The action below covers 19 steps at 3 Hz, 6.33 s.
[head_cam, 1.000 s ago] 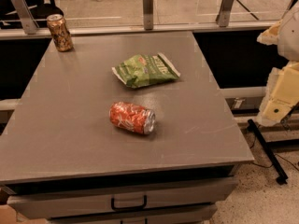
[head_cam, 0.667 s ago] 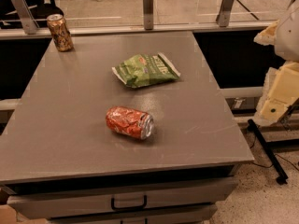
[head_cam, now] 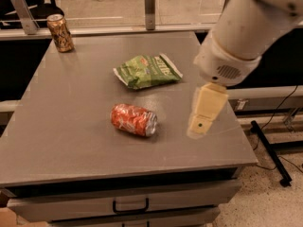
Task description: Place coke can upright
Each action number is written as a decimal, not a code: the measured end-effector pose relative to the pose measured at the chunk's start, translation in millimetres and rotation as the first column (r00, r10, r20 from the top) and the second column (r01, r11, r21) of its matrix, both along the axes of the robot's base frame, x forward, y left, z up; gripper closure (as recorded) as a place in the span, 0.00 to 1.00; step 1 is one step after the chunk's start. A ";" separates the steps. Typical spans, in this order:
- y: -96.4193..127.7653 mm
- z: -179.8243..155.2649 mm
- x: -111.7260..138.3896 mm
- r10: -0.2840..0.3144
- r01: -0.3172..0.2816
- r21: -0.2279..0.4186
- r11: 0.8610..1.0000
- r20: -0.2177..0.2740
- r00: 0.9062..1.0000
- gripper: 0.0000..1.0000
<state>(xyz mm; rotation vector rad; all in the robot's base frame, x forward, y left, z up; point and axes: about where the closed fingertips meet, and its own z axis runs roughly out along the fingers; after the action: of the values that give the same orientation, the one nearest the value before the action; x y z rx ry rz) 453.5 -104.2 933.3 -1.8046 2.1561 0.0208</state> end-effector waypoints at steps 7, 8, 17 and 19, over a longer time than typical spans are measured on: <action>155.5 -78.7 25.7 -0.128 0.126 -0.031 0.992 -0.086 0.988 0.63; 156.9 -62.7 30.8 -0.113 0.120 0.090 0.989 -0.085 0.990 0.85; 83.5 -48.9 54.0 0.302 -0.298 0.888 0.351 0.194 0.934 0.36; 72.8 -61.7 55.0 0.307 -0.287 0.878 0.384 0.171 0.936 0.00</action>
Offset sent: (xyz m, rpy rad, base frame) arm 0.0383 0.1349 -0.0525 0.0156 0.0581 -0.0181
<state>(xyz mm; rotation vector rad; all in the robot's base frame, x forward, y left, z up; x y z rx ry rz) 508.5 -31.4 871.6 -1.4156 1.2645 1.0809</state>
